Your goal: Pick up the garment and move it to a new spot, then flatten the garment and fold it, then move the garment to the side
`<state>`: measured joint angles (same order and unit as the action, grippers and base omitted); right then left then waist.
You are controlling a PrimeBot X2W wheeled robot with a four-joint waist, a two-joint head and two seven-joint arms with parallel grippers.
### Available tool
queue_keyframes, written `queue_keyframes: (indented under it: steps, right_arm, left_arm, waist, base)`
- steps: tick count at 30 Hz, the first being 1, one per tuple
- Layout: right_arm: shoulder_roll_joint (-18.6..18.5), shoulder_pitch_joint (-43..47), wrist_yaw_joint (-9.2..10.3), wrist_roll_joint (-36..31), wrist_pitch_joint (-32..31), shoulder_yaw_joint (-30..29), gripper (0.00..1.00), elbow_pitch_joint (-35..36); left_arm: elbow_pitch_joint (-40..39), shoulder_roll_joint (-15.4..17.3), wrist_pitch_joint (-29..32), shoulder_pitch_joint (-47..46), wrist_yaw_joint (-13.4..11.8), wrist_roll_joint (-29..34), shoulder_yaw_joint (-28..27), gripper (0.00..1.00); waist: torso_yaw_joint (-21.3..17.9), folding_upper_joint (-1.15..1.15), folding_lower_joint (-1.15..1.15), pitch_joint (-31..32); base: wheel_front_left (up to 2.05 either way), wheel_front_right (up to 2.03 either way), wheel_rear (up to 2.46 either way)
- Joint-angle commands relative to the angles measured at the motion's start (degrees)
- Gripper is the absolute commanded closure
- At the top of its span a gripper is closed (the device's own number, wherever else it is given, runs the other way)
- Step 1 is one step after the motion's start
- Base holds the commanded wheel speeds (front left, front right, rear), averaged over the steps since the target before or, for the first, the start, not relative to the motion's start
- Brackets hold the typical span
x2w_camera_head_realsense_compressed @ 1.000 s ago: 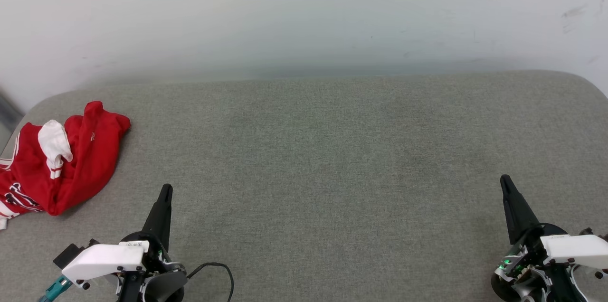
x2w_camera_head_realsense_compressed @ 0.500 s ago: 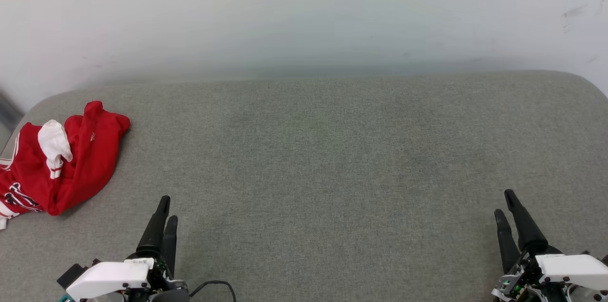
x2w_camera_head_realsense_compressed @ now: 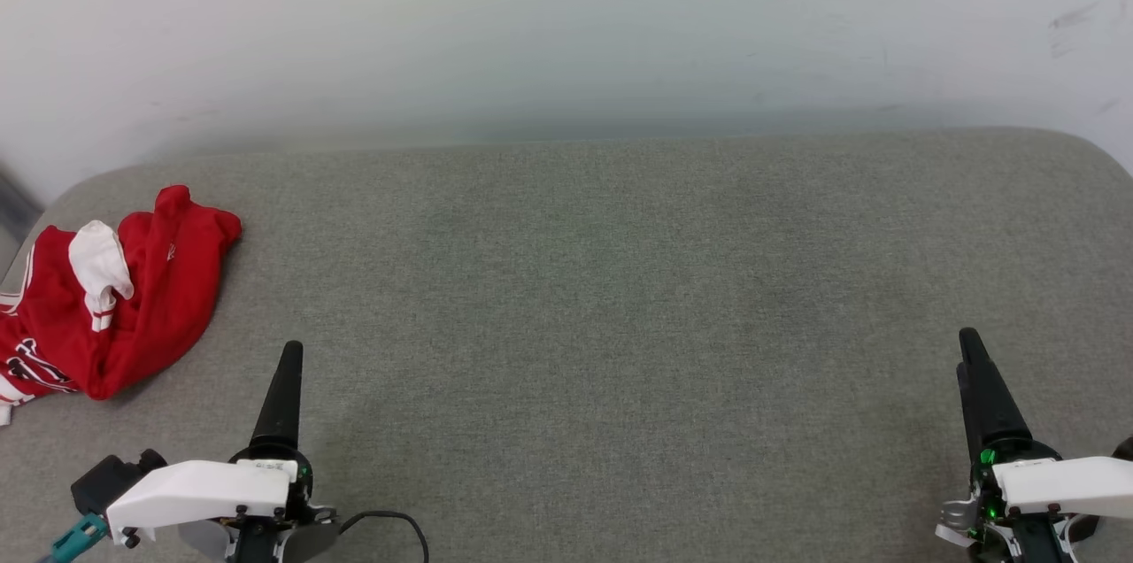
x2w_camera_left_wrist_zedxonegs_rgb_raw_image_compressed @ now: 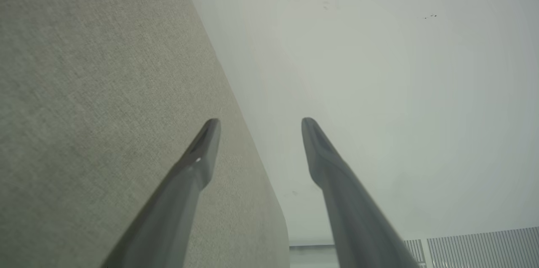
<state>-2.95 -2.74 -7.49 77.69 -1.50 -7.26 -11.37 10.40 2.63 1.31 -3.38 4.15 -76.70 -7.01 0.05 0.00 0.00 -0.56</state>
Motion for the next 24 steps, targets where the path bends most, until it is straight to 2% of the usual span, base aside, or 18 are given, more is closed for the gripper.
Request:
queue_keyframes:
  steps: [1, 13, 24]
  right_arm:
    - [0.0, -0.6, 0.00, -3.5, 0.8, 0.0, 0.00, 2.2]
    - [0.0, 0.8, 0.00, -20.5, 3.5, 1.9, 0.00, 6.1]
    - [0.0, 1.8, 0.00, -31.4, 5.8, 2.8, 0.00, 7.5]
  left_arm:
    - [-2.1, 0.1, -0.7, -0.5, -1.0, 3.5, 0.5, 0.00]
    - [-4.9, 0.2, -3.4, 0.7, -5.8, 19.4, 3.7, 0.00]
    - [-5.7, 0.8, -5.7, 1.3, -8.9, 31.2, 6.2, 0.00]
  waist:
    - [0.0, 0.00, 0.00, 0.0]
    - [0.1, 0.00, 0.00, -0.3]
    - [0.2, 0.00, 0.00, -0.3]
  base:
    - [0.00, 0.00, 0.00]
    - [0.00, 0.00, 0.00]
    - [0.00, 0.00, 0.00]
